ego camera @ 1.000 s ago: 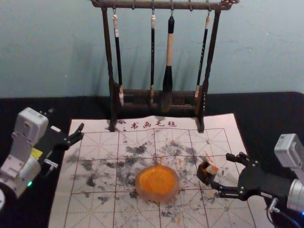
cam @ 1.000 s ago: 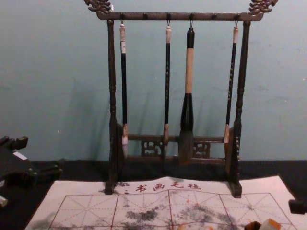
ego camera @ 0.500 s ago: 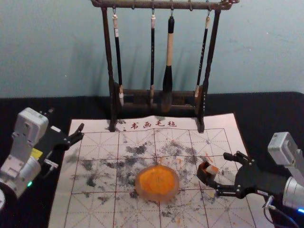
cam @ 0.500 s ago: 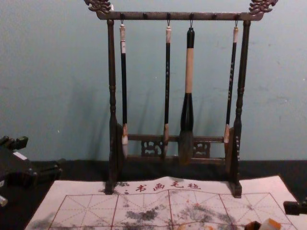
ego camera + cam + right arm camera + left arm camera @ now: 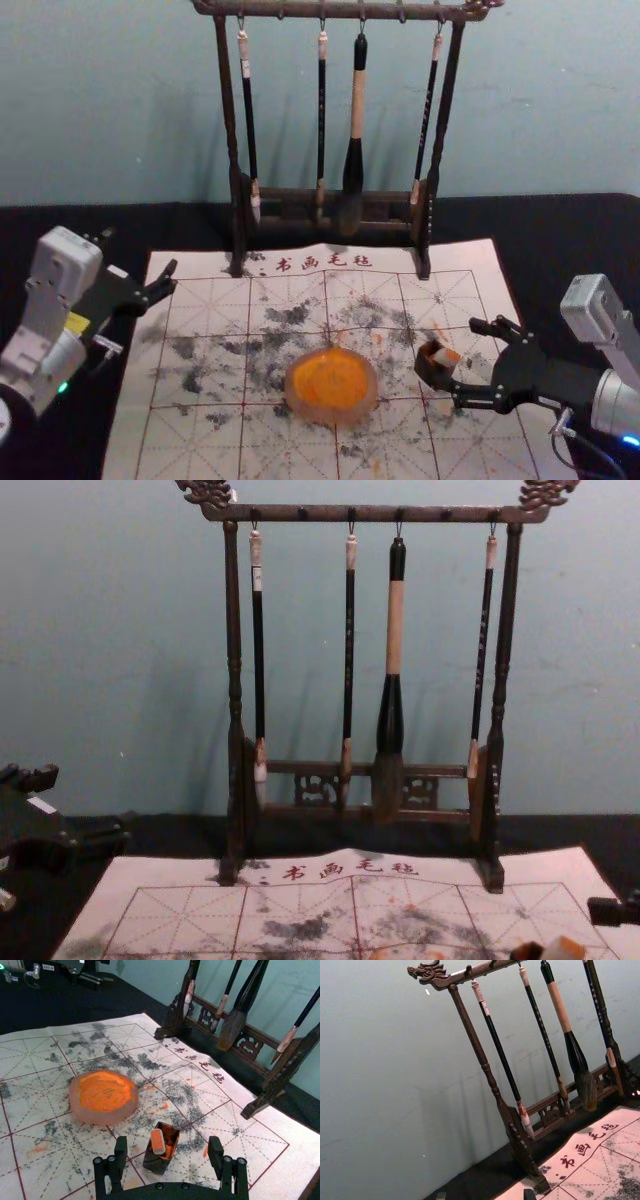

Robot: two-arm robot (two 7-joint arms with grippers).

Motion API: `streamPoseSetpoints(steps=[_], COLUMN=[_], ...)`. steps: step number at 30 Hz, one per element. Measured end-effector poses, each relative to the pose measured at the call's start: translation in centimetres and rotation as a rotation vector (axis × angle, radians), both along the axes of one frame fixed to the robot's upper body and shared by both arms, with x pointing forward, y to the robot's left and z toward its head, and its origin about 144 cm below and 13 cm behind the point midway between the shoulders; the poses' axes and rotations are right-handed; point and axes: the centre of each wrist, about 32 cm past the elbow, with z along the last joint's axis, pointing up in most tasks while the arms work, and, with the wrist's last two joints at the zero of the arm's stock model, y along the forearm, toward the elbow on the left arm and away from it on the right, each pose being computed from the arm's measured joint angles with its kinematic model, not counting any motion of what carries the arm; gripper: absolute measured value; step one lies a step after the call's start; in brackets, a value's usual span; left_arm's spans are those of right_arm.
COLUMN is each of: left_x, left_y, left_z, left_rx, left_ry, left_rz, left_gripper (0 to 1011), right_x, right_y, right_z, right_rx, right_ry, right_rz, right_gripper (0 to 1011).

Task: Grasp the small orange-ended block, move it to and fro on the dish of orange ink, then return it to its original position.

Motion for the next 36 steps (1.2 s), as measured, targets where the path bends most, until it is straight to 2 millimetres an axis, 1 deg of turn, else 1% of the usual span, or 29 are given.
streamPoseSetpoints(steps=[23,24,25,27,29,31,32,33,35,36], left_x=[0.0,0.0,0.0,0.0,0.0,0.0,0.0,0.0,0.0,0.0], left_y=[0.0,0.0,0.0,0.0,0.0,0.0,0.0,0.0,0.0,0.0], left_z=[0.0,0.0,0.0,0.0,0.0,0.0,0.0,0.0,0.0,0.0], left_rx=[0.0,0.0,0.0,0.0,0.0,0.0,0.0,0.0,0.0,0.0], left_ry=[0.0,0.0,0.0,0.0,0.0,0.0,0.0,0.0,0.0,0.0], left_rz=[0.0,0.0,0.0,0.0,0.0,0.0,0.0,0.0,0.0,0.0], left_gripper=[1001,1001,1001,1001,1001,1001,1001,1001,1001,1001], right_x=[0.01,0.01,0.01,0.01,0.01,0.01,0.01,0.01,0.01,0.01], right_y=[0.0,0.0,0.0,0.0,0.0,0.0,0.0,0.0,0.0,0.0], right_z=[0.04,0.04,0.04,0.05,0.05,0.04,0.05,0.05,0.05,0.05], right_rx=[0.0,0.0,0.0,0.0,0.0,0.0,0.001,0.001,0.001,0.001], right_ry=[0.002,0.002,0.002,0.002,0.002,0.002,0.002,0.001,0.001,0.001], right_rz=[-0.004,-0.004,-0.004,-0.003,-0.003,-0.003,-0.003,-0.003,-0.003,-0.003], right_gripper=[993,982,947,924,863,836,776,760,681,658])
